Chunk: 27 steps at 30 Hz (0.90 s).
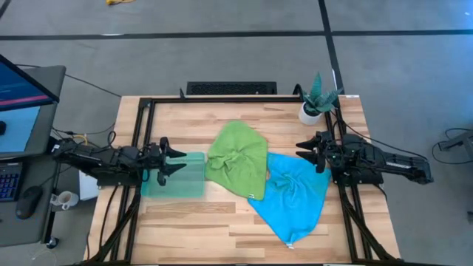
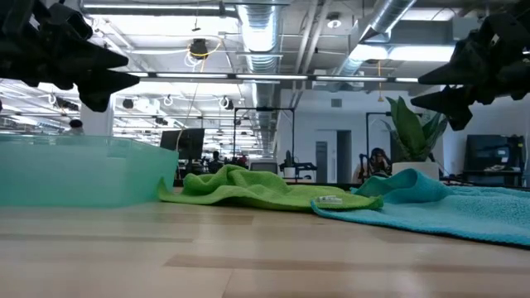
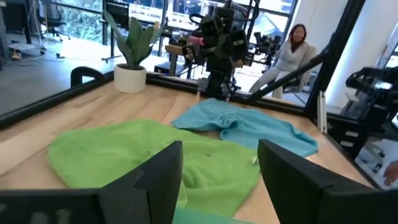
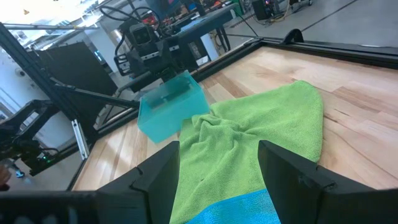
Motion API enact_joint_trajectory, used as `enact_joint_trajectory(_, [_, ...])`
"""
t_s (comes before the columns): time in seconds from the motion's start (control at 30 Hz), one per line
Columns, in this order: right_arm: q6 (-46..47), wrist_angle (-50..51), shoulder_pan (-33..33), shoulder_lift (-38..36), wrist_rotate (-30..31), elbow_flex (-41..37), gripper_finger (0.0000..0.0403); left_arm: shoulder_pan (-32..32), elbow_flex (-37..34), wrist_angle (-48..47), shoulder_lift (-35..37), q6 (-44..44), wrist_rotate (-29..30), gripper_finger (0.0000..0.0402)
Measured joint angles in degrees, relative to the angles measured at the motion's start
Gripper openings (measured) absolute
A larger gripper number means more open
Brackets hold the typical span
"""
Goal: Roll microfiber towels into tight, uniform cylinder then place into a basket
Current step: Fold the green towel
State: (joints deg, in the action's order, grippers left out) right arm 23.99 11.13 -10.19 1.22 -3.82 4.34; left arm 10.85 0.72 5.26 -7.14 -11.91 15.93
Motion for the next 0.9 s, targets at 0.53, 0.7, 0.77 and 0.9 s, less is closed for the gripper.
enact_joint_trajectory(0.53, [0.0,0.0,-0.01,0.0,0.0,0.01,0.024,0.0,1.06,15.96,0.0,15.34,1.74,0.0197])
enact_joint_trajectory(0.7, [0.0,-0.01,0.0,0.0,0.01,0.02,0.024,0.0,5.83,16.35,-2.9,21.7,1.3,0.0197])
enact_joint_trajectory(0.77, [0.0,0.01,0.01,-0.01,-0.01,0.02,0.024,0.02,8.33,16.31,-6.24,23.15,1.26,0.0197])
enact_joint_trajectory(0.9, [0.0,-0.01,0.0,0.0,0.0,0.0,0.024,0.01,14.07,16.25,-16.23,25.21,1.26,0.0197])
